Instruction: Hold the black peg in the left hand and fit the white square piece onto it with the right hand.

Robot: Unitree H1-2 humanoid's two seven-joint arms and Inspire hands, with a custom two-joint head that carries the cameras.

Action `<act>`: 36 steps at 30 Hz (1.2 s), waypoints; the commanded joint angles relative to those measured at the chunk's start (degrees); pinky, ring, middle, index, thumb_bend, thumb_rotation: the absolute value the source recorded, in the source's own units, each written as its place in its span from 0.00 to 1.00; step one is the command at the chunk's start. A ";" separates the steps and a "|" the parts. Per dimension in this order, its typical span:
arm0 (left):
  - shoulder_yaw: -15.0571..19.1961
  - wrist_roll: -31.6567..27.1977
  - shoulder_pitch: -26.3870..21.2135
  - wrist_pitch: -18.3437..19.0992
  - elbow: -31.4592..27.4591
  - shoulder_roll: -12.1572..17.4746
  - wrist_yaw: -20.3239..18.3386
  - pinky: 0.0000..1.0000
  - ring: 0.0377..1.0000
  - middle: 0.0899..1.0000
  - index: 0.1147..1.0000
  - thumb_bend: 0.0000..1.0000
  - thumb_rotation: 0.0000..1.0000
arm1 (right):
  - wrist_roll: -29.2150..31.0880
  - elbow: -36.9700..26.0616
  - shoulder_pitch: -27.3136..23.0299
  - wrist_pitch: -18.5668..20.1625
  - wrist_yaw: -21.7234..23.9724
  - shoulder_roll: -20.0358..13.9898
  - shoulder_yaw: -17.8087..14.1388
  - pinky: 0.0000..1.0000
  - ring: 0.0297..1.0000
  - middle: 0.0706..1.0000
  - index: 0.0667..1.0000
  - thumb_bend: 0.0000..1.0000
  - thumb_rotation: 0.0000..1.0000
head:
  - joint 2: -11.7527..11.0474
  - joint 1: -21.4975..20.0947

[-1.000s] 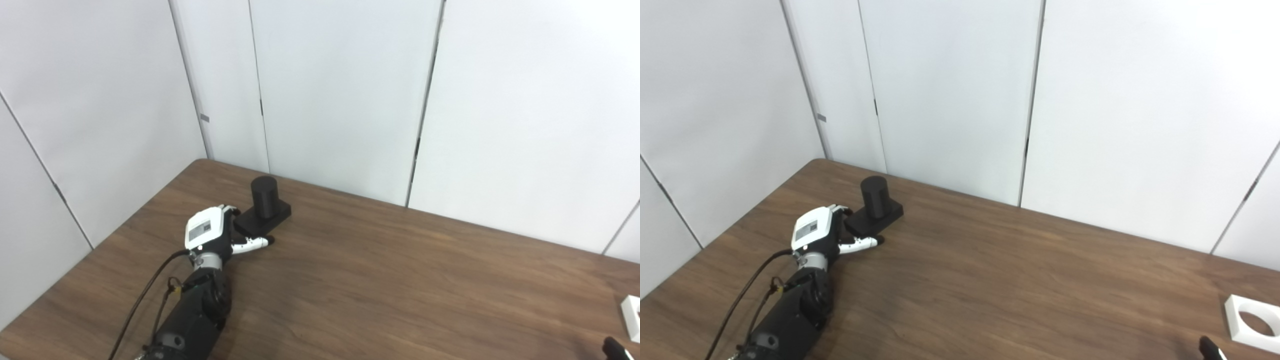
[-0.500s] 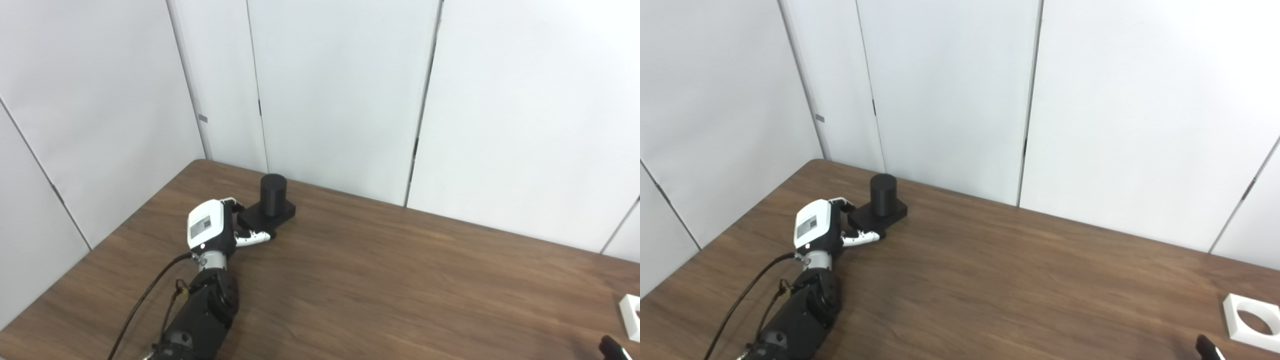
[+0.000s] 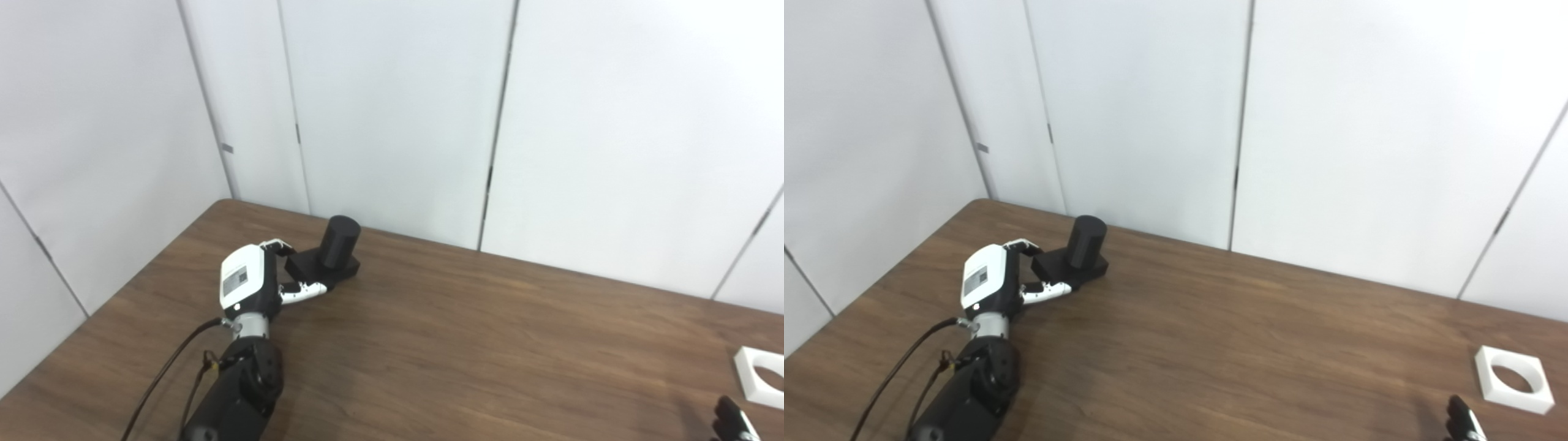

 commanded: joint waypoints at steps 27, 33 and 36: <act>-8.36 -5.89 24.83 -0.96 -43.51 -6.66 -29.81 0.70 0.76 0.69 0.42 0.51 0.05 | -6.63 -12.92 7.14 9.23 -2.99 1.69 4.09 1.00 0.97 0.92 0.92 0.49 1.00 | 12.73 -15.53; -11.15 -7.18 28.59 -1.98 -44.41 -6.88 -33.71 0.70 0.77 0.71 0.42 0.51 0.05 | -7.38 -14.61 6.96 11.65 -3.68 2.02 4.96 1.00 0.96 0.91 0.91 0.54 1.00 | 15.20 -16.75; -12.71 -7.64 30.33 -2.95 -43.49 -6.85 -34.64 0.71 0.77 0.71 0.42 0.52 0.05 | -7.38 -15.03 6.67 12.02 -3.98 2.09 5.20 1.00 0.94 0.90 0.90 0.53 1.00 | 15.96 -17.21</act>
